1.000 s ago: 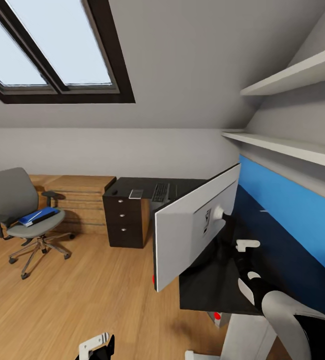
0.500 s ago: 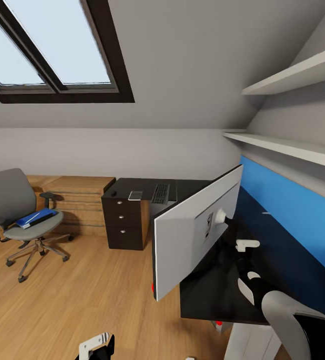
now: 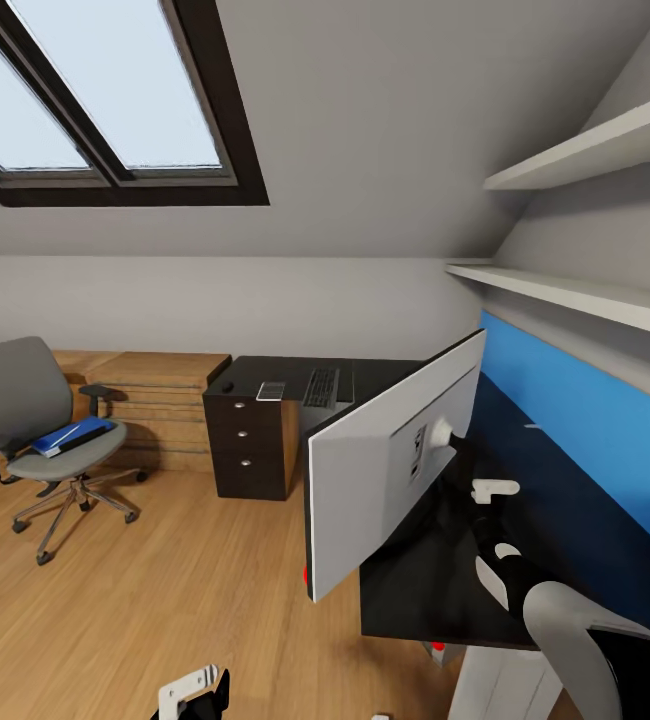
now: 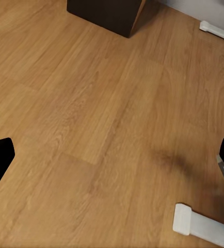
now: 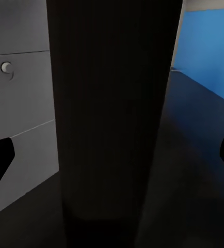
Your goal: In the bedroom, organize the workspace by keeping the computer under the desk, ensuring the monitor is on the desk, placing the keyboard on the desk next to the monitor, placing the mouse on the desk next to the keyboard, moving the folder from the swivel chair onto the desk next to the mouse, stacking the notebook on top of the folder with the pen on top of the notebook, and positioning the swivel chair next to the desk.
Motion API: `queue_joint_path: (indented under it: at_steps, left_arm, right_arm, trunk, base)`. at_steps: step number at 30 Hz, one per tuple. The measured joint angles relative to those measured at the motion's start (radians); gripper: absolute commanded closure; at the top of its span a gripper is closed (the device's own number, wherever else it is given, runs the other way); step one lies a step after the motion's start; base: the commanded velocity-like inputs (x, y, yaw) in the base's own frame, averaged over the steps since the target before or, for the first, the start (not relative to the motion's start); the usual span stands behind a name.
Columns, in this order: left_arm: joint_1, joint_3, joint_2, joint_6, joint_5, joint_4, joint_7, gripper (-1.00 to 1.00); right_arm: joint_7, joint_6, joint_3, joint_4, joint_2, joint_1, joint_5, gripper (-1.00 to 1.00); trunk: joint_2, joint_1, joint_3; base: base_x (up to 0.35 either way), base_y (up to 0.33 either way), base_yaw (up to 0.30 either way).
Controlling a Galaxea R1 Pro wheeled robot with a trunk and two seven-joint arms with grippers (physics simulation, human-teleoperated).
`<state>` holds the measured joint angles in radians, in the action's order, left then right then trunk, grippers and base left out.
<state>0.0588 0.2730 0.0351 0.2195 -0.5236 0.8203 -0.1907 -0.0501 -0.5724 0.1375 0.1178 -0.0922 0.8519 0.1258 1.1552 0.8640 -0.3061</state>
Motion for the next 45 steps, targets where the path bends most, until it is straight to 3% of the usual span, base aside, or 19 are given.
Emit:
queue_joint_path:
  at_steps: [8, 18, 45]
  left_arm:
    - [0.000, -0.001, -0.001, 0.000, -0.001, 0.000, -0.001, -1.00]
    - [0.000, 0.000, -0.002, 0.000, 0.000, 0.000, -0.002, -1.00]
    - [0.000, 0.000, -0.001, 0.000, 0.001, 0.000, -0.001, -1.00]
  right_arm:
    - [0.000, 0.000, 0.000, 0.000, 0.000, 0.000, 0.000, -1.00]
    - [0.000, 0.000, 0.000, 0.000, 0.000, 0.000, 0.000, -1.00]
    - [0.000, 0.000, 0.000, -0.001, 0.001, 0.000, 0.000, -1.00]
  trunk:
    - [0.000, 0.000, 0.000]
    - [0.070, 0.038, -0.031]
    - [0.070, 0.038, -0.031]
  base:
    - [0.000, 0.000, 0.000]
    - [0.000, 0.000, 0.000]
    - [0.052, 0.000, 0.000]
